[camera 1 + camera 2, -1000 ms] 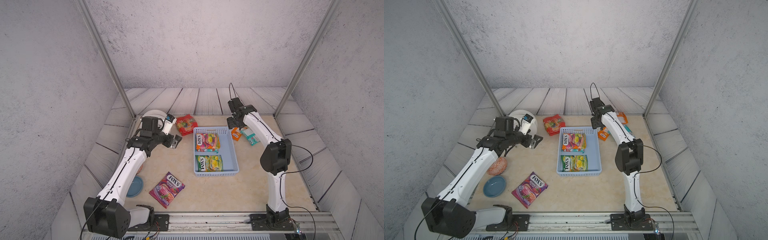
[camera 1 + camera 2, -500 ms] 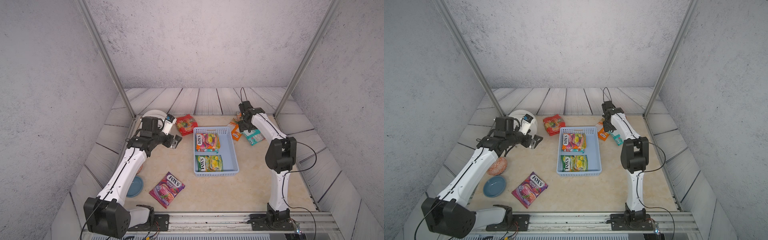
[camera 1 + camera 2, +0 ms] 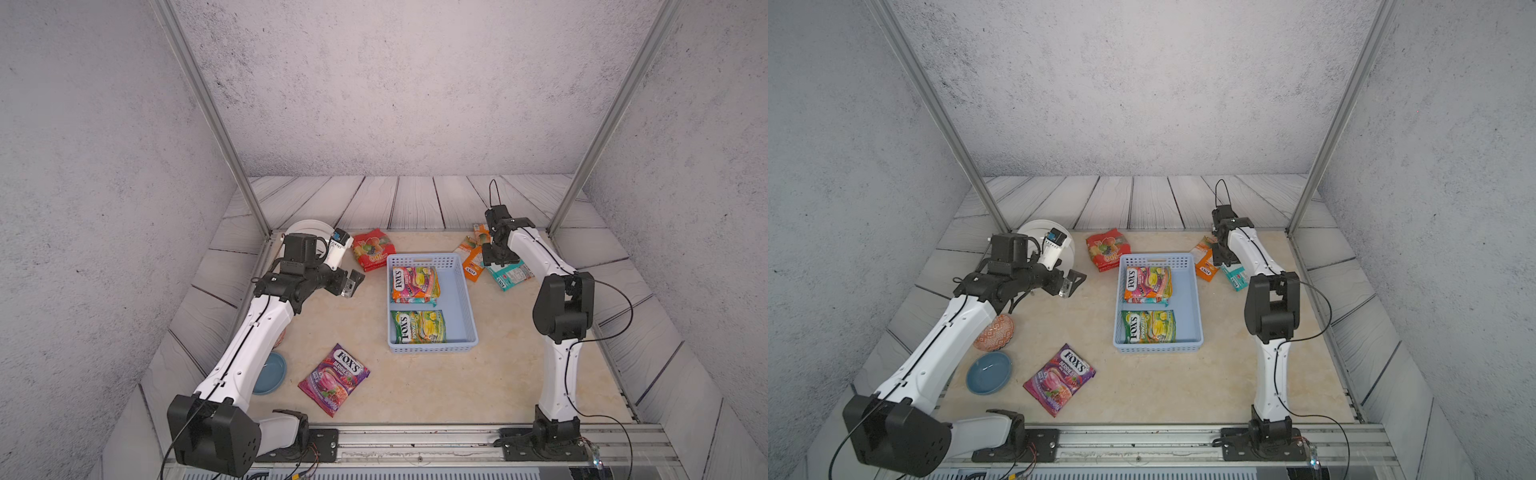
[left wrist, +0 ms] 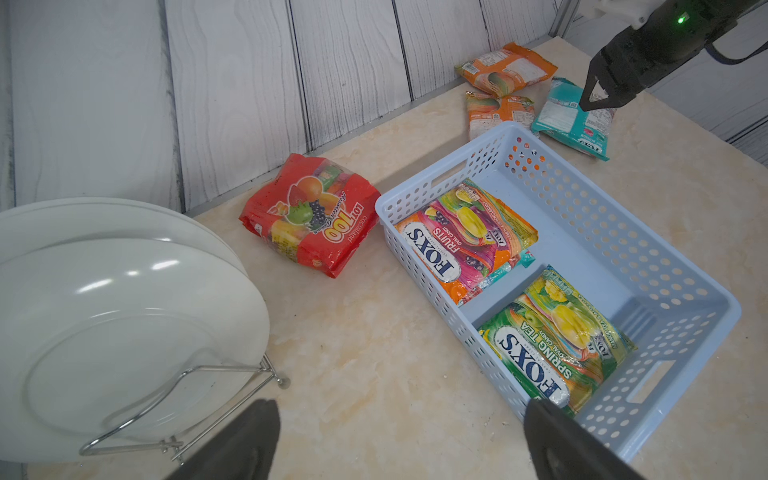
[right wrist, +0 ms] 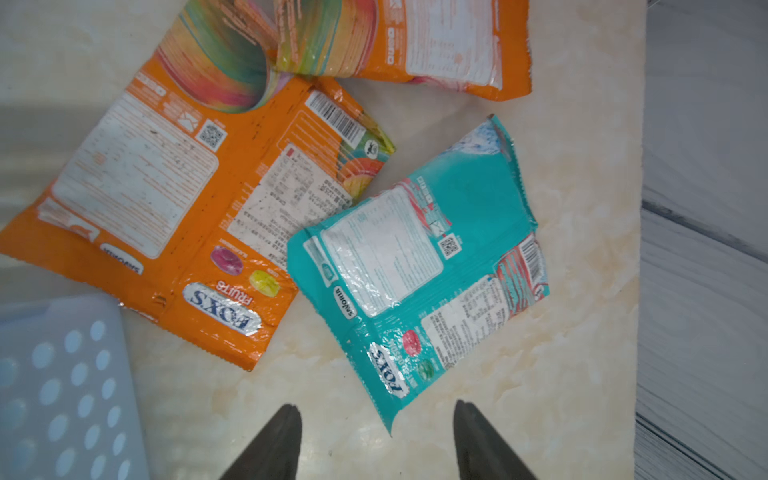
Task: Put the candies in the basket
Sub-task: Pick up the candy at the center of the board.
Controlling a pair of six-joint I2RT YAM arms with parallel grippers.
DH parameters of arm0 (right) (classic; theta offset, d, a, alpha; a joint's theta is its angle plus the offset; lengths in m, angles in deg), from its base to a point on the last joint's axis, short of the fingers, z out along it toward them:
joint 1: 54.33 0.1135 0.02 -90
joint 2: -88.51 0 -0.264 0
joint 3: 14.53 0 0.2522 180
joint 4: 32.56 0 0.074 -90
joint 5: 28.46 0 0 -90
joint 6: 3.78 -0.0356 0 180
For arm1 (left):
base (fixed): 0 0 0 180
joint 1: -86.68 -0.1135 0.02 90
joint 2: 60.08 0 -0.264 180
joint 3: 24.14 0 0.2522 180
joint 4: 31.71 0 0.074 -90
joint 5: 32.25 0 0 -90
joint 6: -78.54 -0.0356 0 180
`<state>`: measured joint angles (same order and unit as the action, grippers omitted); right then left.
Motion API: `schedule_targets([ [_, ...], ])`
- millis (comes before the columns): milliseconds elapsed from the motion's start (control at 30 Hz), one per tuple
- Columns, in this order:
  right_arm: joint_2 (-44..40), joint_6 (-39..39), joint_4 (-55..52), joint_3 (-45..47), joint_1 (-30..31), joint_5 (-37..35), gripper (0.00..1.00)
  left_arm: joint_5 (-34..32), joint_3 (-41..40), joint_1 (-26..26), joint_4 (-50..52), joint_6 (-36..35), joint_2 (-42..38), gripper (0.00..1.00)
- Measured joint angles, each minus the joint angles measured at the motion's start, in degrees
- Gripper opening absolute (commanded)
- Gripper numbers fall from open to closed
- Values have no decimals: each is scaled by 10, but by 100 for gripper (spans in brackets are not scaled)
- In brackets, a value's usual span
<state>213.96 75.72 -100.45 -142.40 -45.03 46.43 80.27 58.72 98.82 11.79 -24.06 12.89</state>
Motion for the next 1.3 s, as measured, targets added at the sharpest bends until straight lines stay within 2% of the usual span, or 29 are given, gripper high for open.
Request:
schedule_targets([
  [400,70,-11,-10,-9,-5,23,53,-1,0,2,0,0,0,98],
  [567,80,-15,-15,-24,-13,23,46,-2,0,2,0,-1,0,98],
  [733,92,-17,-18,-39,-17,26,35,-2,0,2,0,-2,1,98],
  [933,101,-18,-23,-45,-19,27,30,-2,-1,2,0,-2,1,98],
  [1200,101,-19,-26,-45,-20,31,0,-2,-1,2,0,-2,1,98],
  [1300,101,-17,-24,-43,-21,33,0,0,-1,2,0,-2,1,99],
])
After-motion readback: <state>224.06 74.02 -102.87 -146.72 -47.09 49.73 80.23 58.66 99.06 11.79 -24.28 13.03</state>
